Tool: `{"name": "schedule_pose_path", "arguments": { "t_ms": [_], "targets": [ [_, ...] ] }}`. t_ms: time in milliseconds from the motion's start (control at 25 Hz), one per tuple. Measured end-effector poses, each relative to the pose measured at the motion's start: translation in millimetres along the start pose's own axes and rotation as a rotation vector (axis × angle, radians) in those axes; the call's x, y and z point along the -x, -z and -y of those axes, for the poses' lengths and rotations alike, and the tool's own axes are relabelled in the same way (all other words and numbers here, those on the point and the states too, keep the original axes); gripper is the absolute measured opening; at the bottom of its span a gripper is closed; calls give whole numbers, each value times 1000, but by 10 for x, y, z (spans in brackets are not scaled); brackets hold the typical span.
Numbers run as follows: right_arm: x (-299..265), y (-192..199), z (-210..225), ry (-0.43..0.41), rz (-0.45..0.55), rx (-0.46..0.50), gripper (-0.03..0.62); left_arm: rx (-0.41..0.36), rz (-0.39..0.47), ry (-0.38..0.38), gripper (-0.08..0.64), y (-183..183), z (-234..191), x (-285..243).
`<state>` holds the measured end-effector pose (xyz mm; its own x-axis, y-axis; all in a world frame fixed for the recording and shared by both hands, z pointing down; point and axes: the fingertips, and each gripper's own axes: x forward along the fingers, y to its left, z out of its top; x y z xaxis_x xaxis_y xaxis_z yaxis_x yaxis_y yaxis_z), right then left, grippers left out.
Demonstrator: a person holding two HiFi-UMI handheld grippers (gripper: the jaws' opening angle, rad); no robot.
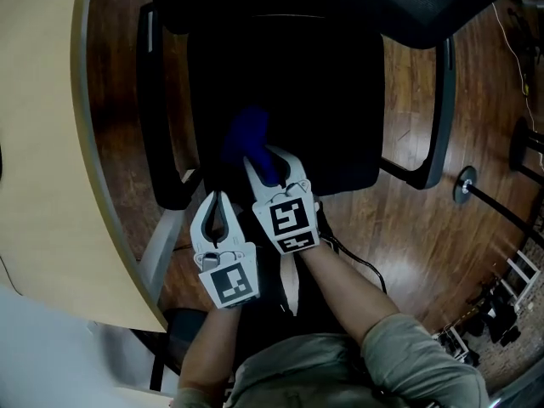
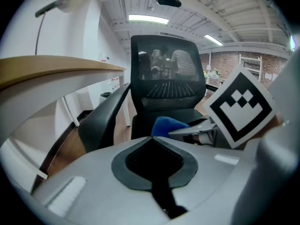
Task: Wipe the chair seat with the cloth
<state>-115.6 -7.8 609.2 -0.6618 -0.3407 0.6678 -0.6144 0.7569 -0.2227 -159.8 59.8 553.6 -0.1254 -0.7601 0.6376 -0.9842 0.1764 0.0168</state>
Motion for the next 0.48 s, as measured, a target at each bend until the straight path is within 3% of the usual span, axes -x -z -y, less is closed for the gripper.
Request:
{"name": "schedule_pose_path", "arguments": {
  "t_ms": [280, 480],
  "targets": [
    [-446, 260, -616, -79, -107, 47, 100, -14, -62, 1, 5, 326, -289, 114],
    [-607, 496, -587, -66, -135, 55, 100, -22, -76, -16, 5, 495, -334, 4]
  ]
}}
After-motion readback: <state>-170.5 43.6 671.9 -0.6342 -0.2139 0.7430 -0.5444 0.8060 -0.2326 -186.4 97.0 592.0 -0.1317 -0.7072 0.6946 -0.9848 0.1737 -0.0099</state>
